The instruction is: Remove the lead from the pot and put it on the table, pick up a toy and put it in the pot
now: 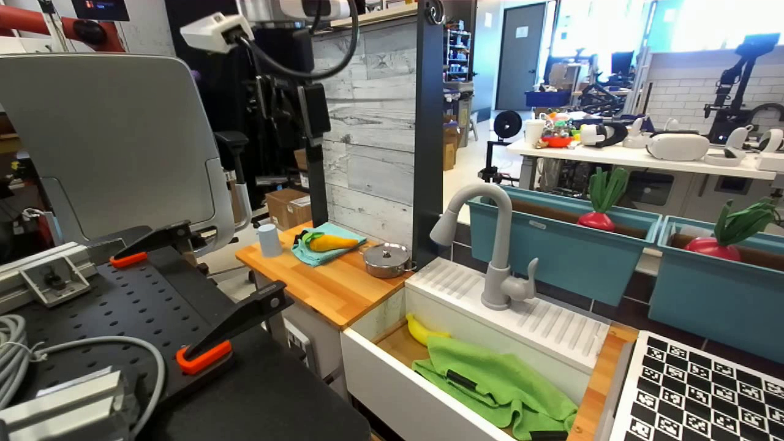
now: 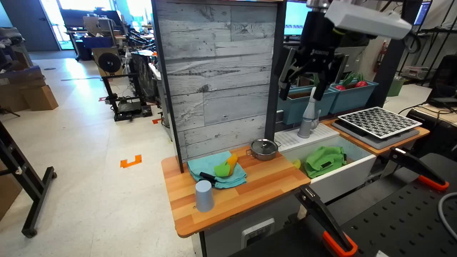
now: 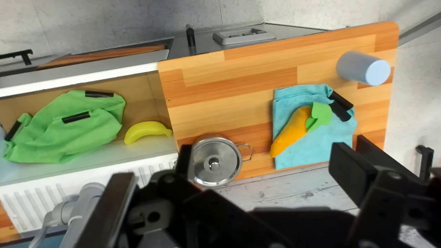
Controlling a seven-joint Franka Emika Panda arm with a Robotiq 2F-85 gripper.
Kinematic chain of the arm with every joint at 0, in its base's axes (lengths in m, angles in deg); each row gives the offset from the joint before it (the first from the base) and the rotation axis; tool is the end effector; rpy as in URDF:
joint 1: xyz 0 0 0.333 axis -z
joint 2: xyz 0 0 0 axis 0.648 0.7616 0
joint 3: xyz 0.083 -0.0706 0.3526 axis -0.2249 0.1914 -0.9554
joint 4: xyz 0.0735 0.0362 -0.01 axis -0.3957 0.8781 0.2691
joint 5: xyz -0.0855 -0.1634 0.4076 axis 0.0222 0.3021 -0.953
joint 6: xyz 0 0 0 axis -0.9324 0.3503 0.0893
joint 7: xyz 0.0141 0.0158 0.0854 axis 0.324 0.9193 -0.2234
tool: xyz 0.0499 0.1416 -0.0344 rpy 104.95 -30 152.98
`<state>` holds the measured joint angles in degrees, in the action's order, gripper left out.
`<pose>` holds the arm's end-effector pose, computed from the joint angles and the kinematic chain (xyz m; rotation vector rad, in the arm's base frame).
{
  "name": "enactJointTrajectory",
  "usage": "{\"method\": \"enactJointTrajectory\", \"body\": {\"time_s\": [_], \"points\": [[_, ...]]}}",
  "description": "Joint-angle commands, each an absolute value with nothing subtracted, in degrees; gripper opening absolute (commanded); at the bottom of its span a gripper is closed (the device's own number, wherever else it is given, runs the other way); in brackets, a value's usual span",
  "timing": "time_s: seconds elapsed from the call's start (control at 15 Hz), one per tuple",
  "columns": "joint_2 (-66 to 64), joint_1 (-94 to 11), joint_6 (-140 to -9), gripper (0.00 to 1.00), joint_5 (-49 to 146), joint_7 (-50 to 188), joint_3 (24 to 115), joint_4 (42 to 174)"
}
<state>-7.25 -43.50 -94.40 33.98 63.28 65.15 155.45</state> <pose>0.5365 0.0314 0.1973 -3.0384 0.1466 -0.1217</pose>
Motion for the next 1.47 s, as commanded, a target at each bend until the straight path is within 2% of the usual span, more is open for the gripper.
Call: {"method": "enactJointTrajectory", "body": {"time_s": [0.0,0.67,1.4], "points": [[2.93,-40.65,-94.6,1.0,30.72,62.17,63.5,147.15],[21.29,-39.28,-95.7,1.0,32.23,70.78,64.84,132.31],[34.26,-42.39,-93.13,1.0,33.0,81.16,67.77,117.71]]}}
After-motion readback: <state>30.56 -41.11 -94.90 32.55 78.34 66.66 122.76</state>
